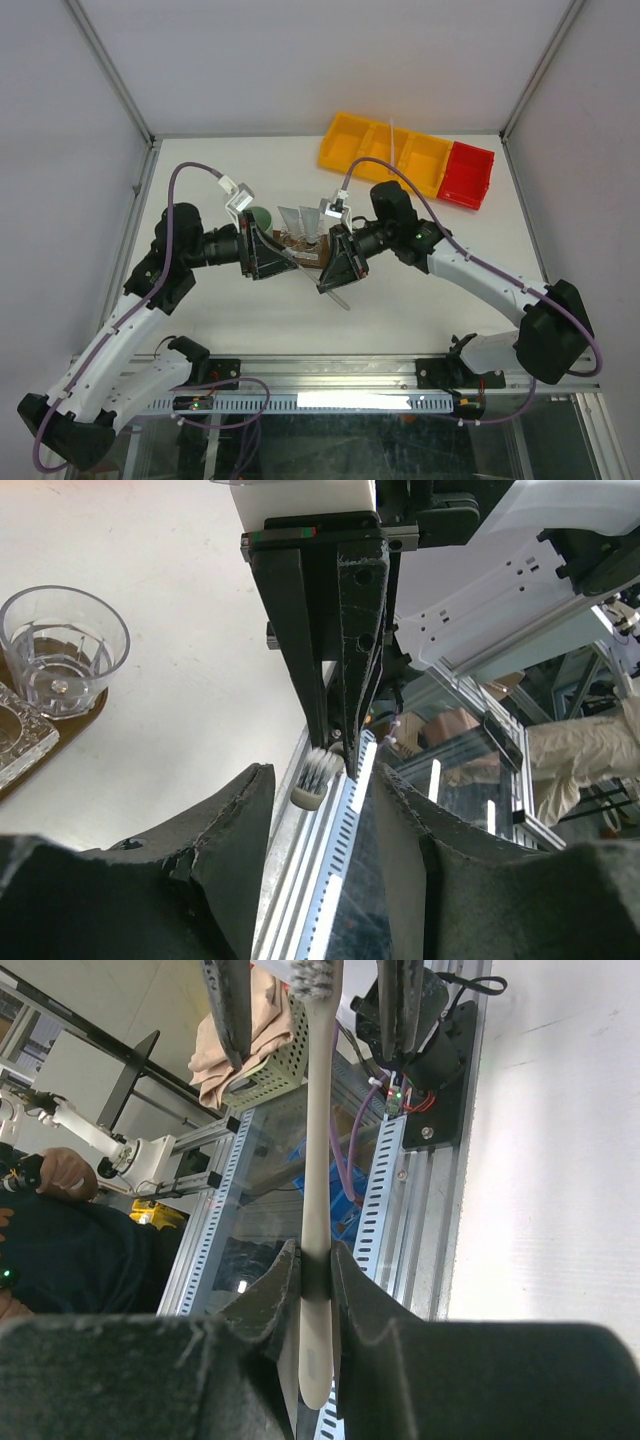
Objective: Prepare toiletry sets of a toothbrush and toothpaste on the tray
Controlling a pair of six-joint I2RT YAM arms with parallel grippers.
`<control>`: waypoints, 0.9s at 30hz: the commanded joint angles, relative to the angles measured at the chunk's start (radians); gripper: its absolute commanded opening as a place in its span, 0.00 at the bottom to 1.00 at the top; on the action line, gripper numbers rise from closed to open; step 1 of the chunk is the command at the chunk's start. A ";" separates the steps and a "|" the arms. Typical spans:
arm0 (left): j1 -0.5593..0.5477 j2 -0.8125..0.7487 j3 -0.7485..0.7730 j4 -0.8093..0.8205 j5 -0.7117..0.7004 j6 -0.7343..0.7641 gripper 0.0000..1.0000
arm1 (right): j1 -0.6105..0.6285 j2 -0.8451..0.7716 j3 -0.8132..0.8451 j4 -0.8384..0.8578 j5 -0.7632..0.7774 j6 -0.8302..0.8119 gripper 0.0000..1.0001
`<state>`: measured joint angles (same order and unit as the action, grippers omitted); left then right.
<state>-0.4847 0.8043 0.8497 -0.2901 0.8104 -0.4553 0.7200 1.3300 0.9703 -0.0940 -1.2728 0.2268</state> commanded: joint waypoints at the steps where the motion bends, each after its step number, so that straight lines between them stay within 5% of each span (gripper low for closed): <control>1: -0.006 0.015 0.055 -0.035 -0.009 0.048 0.47 | 0.007 0.002 0.055 0.007 -0.017 -0.018 0.00; 13: -0.006 -0.028 0.007 0.027 -0.047 0.007 0.32 | 0.020 0.057 0.093 -0.005 0.001 -0.048 0.00; 22: -0.005 -0.023 0.032 -0.040 -0.080 0.055 0.00 | 0.023 0.068 0.109 -0.020 0.035 -0.060 0.00; 24: -0.006 -0.026 0.044 -0.069 -0.109 0.074 0.00 | 0.022 0.072 0.119 -0.038 0.088 -0.060 0.16; 27: -0.007 -0.044 0.064 -0.140 -0.201 0.132 0.00 | 0.022 0.061 0.128 -0.077 0.243 -0.056 0.64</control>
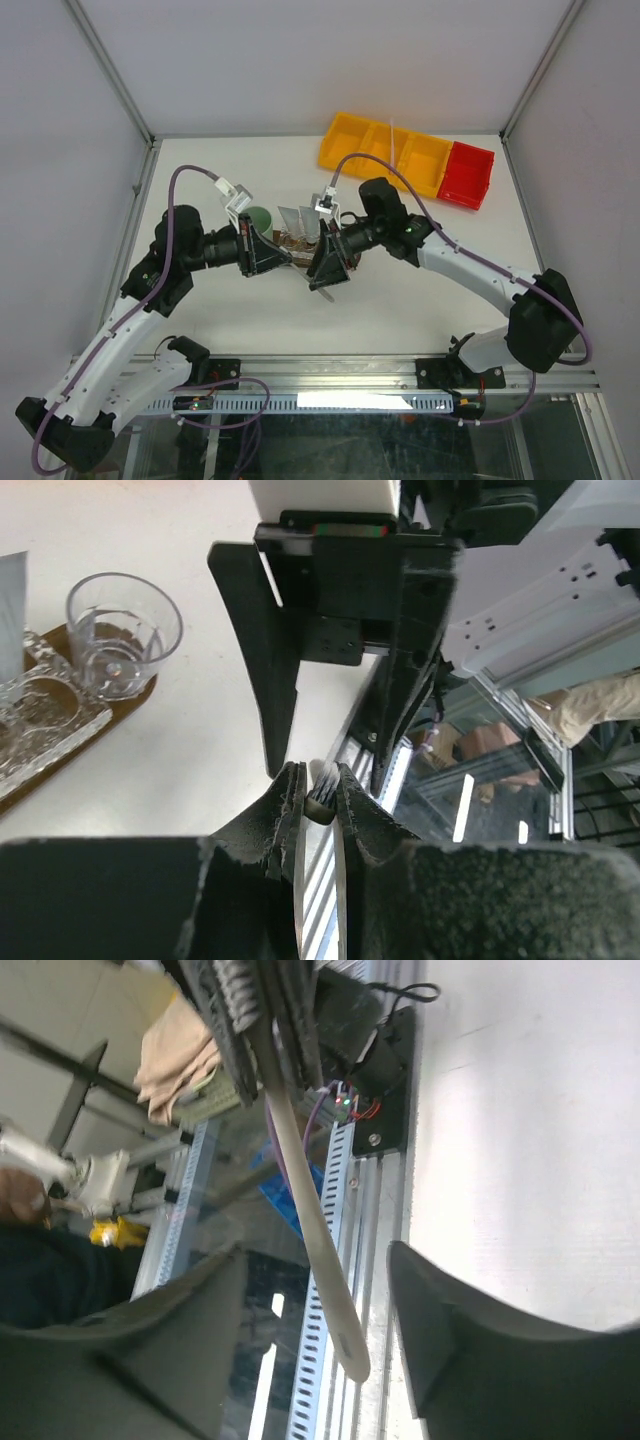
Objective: Prepare toiletry sets of a toothbrush and toothpaste on the tray
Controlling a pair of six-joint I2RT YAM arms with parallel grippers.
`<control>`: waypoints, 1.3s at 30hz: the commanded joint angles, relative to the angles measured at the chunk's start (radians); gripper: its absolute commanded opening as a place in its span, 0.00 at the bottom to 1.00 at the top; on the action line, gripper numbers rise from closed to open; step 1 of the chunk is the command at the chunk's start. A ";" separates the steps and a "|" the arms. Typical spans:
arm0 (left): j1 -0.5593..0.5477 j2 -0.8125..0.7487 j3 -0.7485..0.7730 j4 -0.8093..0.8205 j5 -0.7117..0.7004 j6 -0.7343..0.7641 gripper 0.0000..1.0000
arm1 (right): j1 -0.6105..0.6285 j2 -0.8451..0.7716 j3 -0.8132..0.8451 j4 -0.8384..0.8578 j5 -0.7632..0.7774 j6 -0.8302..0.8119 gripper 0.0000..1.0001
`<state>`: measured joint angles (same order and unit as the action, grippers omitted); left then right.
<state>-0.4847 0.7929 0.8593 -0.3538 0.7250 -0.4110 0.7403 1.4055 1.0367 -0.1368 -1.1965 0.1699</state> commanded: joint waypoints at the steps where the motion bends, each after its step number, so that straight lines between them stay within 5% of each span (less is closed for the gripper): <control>1: -0.006 -0.039 0.063 -0.105 -0.159 0.110 0.00 | 0.002 -0.022 0.071 -0.052 0.213 -0.002 0.72; 8: -0.006 -0.100 0.113 -0.194 -0.471 0.166 0.00 | -0.055 -0.143 0.148 -0.203 0.717 0.008 0.99; 14: -0.006 -0.116 0.129 -0.195 -0.629 0.155 0.00 | -0.099 -0.294 0.152 -0.290 1.061 0.008 1.00; 24: -0.006 -0.119 0.015 -0.039 -0.764 0.139 0.00 | -0.108 -0.538 0.031 -0.195 1.191 -0.053 1.00; 39: -0.006 -0.063 -0.117 0.186 -0.800 0.091 0.00 | -0.113 -0.605 -0.024 -0.181 1.191 -0.070 1.00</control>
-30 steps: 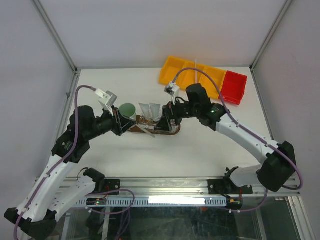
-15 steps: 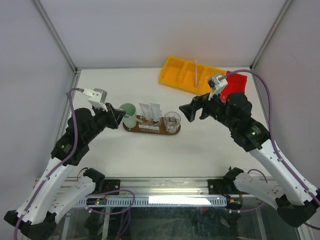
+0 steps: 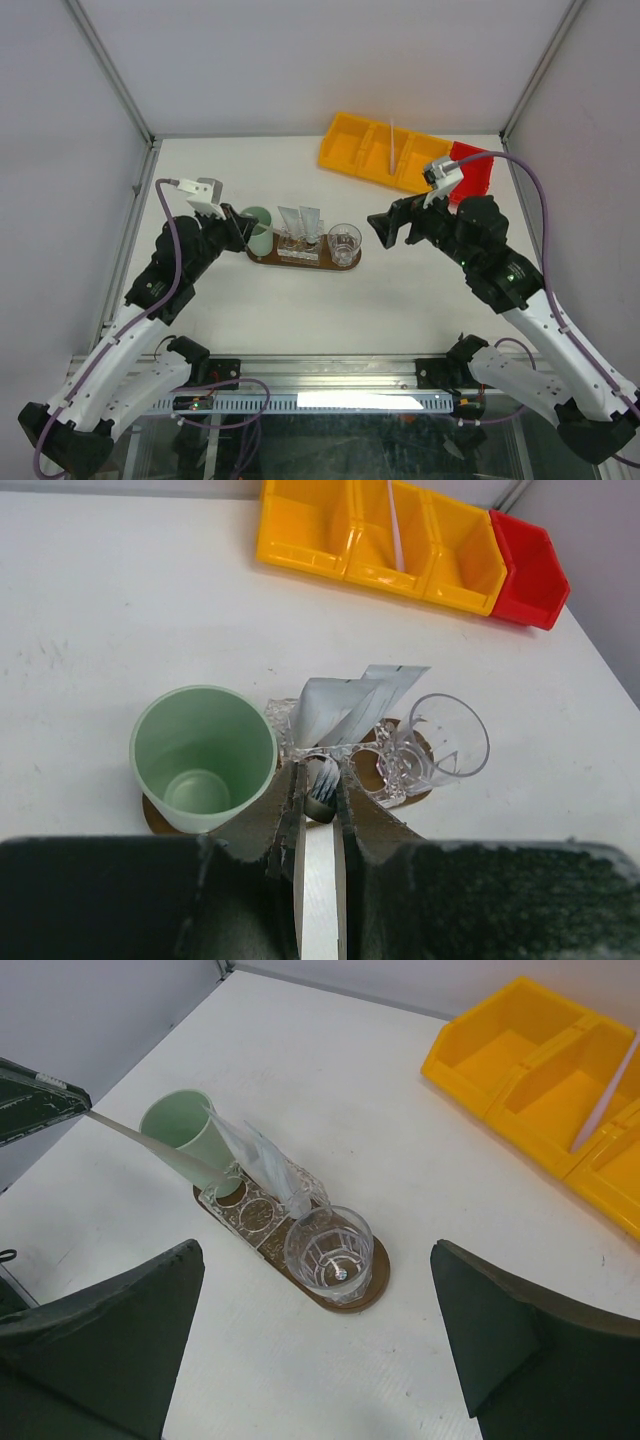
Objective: Prepare toiletry sets of a toothbrush and toothpaste on the tray
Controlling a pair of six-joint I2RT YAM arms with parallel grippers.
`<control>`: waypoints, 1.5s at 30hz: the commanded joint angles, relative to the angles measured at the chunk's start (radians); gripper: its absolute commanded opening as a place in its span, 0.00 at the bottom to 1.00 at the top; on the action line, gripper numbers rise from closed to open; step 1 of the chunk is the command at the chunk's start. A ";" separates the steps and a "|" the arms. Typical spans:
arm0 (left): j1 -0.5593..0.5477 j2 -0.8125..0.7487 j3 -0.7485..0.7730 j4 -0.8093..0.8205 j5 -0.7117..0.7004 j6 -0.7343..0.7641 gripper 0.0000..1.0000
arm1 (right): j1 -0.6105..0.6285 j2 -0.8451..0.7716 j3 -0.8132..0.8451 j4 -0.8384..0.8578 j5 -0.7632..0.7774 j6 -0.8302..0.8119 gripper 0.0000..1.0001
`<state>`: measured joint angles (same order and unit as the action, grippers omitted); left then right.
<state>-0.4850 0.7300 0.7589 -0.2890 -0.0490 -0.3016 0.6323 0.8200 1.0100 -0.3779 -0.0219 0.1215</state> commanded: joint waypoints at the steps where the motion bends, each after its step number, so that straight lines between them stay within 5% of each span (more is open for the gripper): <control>1: -0.006 0.002 -0.020 0.123 -0.026 -0.019 0.00 | -0.005 -0.020 0.002 0.059 0.013 -0.023 1.00; 17: -0.024 -0.079 -0.162 0.242 -0.059 -0.029 0.00 | -0.008 -0.043 -0.043 0.104 -0.012 -0.003 1.00; 45: -0.121 0.021 -0.282 0.423 -0.150 0.054 0.00 | -0.017 -0.044 -0.080 0.122 -0.026 0.002 1.00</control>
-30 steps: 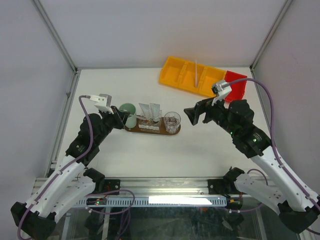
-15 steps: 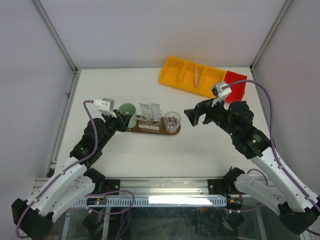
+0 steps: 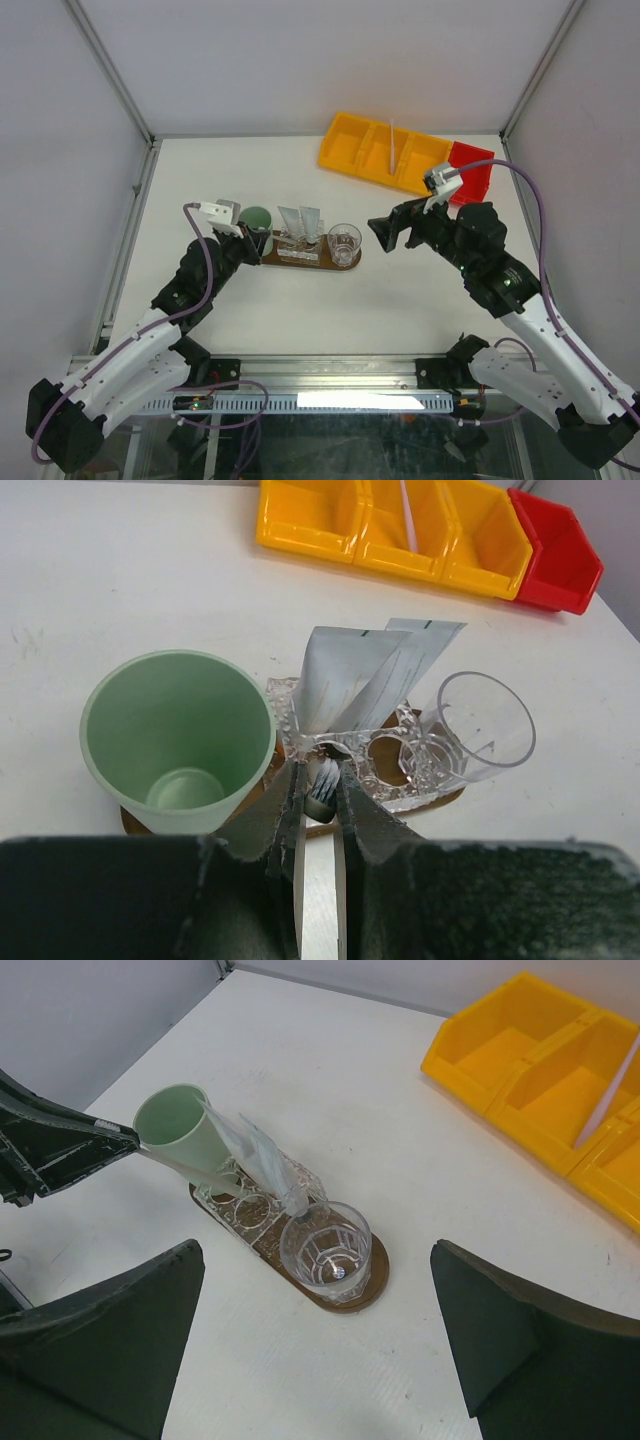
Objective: Prepare toiletry sets of a toothbrush and toothpaste on the tray
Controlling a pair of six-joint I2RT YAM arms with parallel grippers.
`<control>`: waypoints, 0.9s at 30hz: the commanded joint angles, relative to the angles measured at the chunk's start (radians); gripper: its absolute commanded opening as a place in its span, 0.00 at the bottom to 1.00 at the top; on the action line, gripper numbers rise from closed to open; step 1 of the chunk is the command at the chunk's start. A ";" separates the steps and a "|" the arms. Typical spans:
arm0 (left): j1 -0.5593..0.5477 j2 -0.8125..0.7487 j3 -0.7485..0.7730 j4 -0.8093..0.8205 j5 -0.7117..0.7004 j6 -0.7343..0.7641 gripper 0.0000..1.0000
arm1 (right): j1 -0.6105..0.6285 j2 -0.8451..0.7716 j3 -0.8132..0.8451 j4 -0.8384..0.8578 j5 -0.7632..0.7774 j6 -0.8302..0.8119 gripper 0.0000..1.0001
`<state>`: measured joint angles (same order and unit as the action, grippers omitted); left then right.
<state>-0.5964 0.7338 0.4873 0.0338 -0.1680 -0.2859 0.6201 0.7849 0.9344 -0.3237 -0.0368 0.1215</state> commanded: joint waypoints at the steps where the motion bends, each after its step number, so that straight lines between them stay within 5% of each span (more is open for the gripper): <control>1: -0.009 0.028 -0.010 0.103 -0.032 0.040 0.00 | -0.006 -0.009 -0.003 0.068 -0.012 0.002 1.00; 27: -0.025 0.143 -0.024 0.187 -0.059 0.053 0.04 | -0.016 -0.015 -0.021 0.076 -0.018 -0.001 1.00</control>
<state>-0.6106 0.8688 0.4587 0.1497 -0.2020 -0.2680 0.6102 0.7849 0.9180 -0.3099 -0.0422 0.1215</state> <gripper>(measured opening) 0.120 0.998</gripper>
